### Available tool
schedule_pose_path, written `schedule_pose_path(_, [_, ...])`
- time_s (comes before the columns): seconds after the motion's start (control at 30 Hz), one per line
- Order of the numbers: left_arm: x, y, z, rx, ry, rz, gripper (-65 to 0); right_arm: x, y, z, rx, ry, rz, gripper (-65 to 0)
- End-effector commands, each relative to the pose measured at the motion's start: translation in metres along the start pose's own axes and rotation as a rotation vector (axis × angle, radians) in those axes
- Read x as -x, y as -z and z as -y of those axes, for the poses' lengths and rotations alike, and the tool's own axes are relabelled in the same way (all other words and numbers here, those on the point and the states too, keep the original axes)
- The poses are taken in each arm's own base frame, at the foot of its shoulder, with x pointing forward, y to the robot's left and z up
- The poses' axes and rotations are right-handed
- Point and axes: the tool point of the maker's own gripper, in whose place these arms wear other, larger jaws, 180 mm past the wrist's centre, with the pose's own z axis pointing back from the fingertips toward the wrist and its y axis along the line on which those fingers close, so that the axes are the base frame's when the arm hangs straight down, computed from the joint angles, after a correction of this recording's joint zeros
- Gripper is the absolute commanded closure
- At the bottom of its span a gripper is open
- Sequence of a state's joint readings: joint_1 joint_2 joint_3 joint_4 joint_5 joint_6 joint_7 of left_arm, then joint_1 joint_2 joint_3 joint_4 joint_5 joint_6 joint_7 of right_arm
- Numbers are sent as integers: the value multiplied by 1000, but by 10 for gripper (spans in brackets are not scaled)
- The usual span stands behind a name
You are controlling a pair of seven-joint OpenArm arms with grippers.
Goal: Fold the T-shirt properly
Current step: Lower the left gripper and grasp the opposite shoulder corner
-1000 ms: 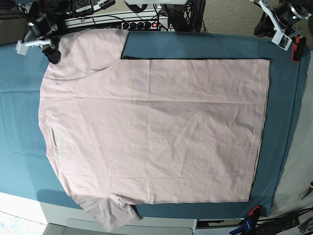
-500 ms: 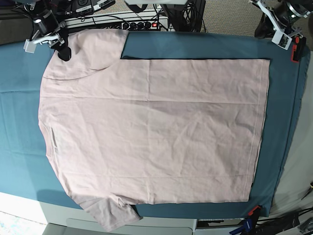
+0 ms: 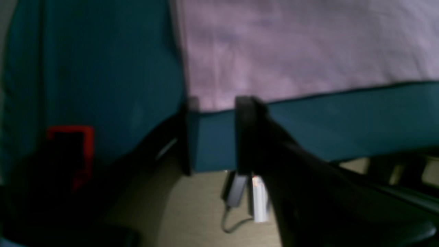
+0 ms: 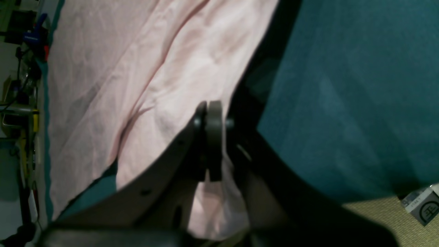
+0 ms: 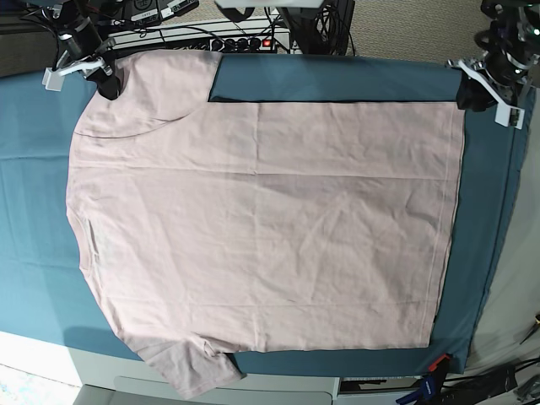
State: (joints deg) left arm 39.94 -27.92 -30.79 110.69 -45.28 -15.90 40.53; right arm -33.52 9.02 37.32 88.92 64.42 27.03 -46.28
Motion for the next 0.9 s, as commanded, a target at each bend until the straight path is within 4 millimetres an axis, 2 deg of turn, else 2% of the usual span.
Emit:
schedule_pose_path(0.0, [-8,0,-1,14,-14,26,-192,18,-4,11,54,-21,-91,0])
schedule_pose_path(0.07, [-8,5,-4,28,-46,24,-192,18,-4,11,54,-21,-92,0])
schedule_pose_path(0.23, [-23,13,-10,30,-88,57,-192,19,-4,14,68,-35,-99,0])
schedule_pose_path(0.37, [-26,22,-31,-37,-176,63,-192,19,-4,14,68,-35,-99,0])
schedule_pose_path(0.6, [-2,39,-52,-34,-315,9,-192,19,-4,14,68,-35,-99,0])
schedule_pose_path(0.73, [11,42,-53,-5,-367,-19,-192,19,-4,14,68,-35,-98,0])
schedule_pose_path(0.87, [11,42,-47,30,-363,-24,-192,19,-4,14,68,-34,-99,0])
